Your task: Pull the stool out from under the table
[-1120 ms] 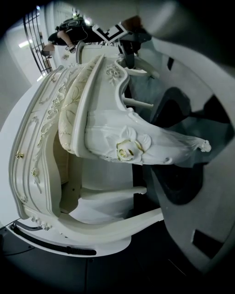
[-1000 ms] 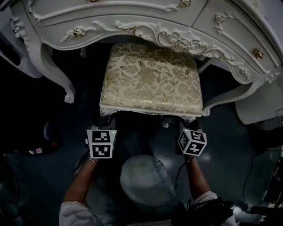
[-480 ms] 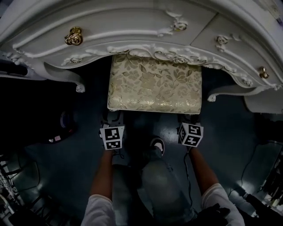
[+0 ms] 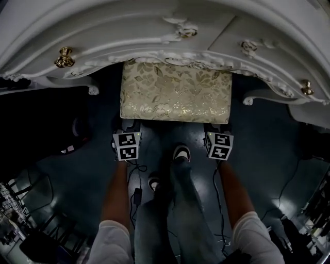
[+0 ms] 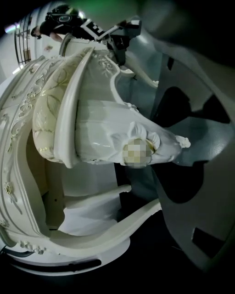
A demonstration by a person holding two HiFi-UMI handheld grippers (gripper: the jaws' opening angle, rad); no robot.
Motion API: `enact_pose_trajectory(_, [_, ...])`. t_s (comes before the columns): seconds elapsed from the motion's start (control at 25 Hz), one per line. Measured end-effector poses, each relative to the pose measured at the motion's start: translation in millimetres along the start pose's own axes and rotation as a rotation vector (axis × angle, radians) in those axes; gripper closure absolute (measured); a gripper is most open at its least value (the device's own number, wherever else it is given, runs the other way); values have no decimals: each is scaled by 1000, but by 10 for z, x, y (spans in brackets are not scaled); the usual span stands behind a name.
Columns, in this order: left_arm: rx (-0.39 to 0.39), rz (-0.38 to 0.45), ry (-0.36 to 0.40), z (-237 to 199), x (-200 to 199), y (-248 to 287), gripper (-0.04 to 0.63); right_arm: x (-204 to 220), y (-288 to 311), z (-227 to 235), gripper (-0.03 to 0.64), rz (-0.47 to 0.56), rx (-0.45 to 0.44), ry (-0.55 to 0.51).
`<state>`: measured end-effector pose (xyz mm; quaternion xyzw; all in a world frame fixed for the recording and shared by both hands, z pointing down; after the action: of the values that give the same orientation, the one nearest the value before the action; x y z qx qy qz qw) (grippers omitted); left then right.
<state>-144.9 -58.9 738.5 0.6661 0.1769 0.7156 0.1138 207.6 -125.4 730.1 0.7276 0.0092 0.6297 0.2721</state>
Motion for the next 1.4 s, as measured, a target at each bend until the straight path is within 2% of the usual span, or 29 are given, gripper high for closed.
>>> enact_pose_trajectory(0.52, [-1, -32, -15, 19, -1, -27, 360, 5, 49, 36, 364, -10, -21, -24])
enact_pose_trajectory(0.8, [12, -78, -28, 46, -1, -65, 360, -20, 34, 58, 364, -54, -39, -35])
enact_pose_trajectory(1.4, [8, -65, -53, 35, -28, -66, 359, -36, 45, 49, 364, -64, -42, -36])
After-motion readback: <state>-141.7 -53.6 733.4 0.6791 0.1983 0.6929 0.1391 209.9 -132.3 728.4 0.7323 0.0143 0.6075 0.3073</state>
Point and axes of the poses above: the fingertips, and each gripper's own axes: y forward along the fingers, z to its right, x out of its underside, the point moved 10 cm from there along -y, backward along the fingers, and after that the axes turned 13 degrees about z, right-handed, at the moved point
